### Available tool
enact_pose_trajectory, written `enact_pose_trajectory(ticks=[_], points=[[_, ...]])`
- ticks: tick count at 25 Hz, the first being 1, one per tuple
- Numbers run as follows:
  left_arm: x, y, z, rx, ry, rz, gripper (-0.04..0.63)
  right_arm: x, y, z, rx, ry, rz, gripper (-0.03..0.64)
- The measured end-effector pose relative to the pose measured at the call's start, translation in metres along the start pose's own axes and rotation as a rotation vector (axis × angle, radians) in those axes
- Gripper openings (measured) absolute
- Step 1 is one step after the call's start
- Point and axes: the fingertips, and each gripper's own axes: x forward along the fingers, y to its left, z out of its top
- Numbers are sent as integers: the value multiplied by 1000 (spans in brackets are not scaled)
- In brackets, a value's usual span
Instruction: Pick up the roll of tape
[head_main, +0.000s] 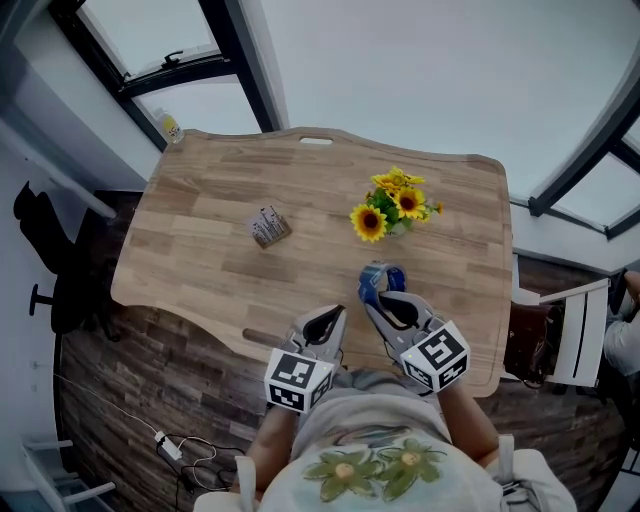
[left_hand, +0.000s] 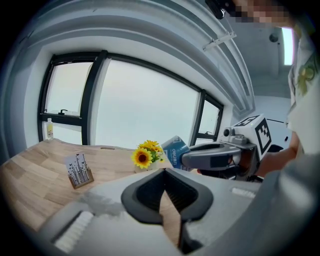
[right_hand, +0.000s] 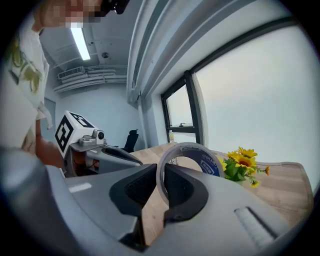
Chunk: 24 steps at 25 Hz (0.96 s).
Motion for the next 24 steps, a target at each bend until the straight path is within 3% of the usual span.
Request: enact_pose_trajectory(ticks=[24], points=[[-3, -23, -7, 23, -5, -79, 5, -20, 19, -8, 53, -23, -41, 47]])
